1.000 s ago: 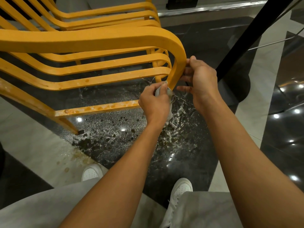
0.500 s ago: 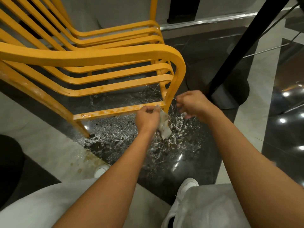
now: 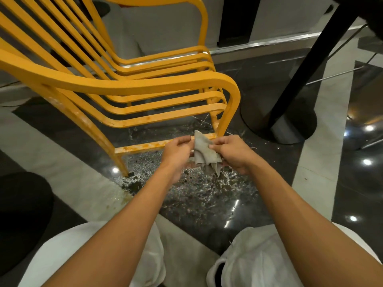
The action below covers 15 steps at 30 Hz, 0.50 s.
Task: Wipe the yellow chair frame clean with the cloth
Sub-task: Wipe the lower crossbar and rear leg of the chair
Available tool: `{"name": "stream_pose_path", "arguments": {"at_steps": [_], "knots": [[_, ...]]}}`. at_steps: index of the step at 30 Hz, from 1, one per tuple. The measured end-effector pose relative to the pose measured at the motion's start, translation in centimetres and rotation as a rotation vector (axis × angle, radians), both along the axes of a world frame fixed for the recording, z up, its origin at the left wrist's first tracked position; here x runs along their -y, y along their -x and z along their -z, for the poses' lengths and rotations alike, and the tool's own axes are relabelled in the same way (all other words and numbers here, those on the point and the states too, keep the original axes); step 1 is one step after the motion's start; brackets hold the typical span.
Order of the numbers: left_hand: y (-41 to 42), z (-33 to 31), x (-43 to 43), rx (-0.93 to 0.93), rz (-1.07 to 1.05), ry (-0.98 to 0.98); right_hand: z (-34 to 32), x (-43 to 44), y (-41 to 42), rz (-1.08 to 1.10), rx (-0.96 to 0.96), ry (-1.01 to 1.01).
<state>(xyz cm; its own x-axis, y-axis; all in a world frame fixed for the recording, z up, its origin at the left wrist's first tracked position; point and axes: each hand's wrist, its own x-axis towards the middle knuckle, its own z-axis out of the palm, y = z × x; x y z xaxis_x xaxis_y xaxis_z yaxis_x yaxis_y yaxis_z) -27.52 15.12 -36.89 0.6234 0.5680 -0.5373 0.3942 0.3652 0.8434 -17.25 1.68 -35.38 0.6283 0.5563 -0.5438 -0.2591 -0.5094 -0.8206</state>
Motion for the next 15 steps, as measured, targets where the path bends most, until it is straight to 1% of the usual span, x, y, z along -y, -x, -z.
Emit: {"name": "stream_pose_path", "arguments": {"at_steps": [3,6,10,15], "knots": [[0.3,0.2,-0.7,-0.006,0.11,0.053,0.2,0.1,0.3,-0.02,-0.098,0.005],[0.2,1.4,-0.6,-0.021,0.181,0.064,1.6,0.3,0.0,-0.021,-0.105,0.088],[-0.7,3.8,-0.1,-0.049,0.153,0.029,3.0,0.0,-0.2,0.063,-0.097,0.163],[-2.7,6.4,0.1,-0.098,0.039,-0.083,4.6,-0.6,-1.2,0.288,0.038,0.187]]}}
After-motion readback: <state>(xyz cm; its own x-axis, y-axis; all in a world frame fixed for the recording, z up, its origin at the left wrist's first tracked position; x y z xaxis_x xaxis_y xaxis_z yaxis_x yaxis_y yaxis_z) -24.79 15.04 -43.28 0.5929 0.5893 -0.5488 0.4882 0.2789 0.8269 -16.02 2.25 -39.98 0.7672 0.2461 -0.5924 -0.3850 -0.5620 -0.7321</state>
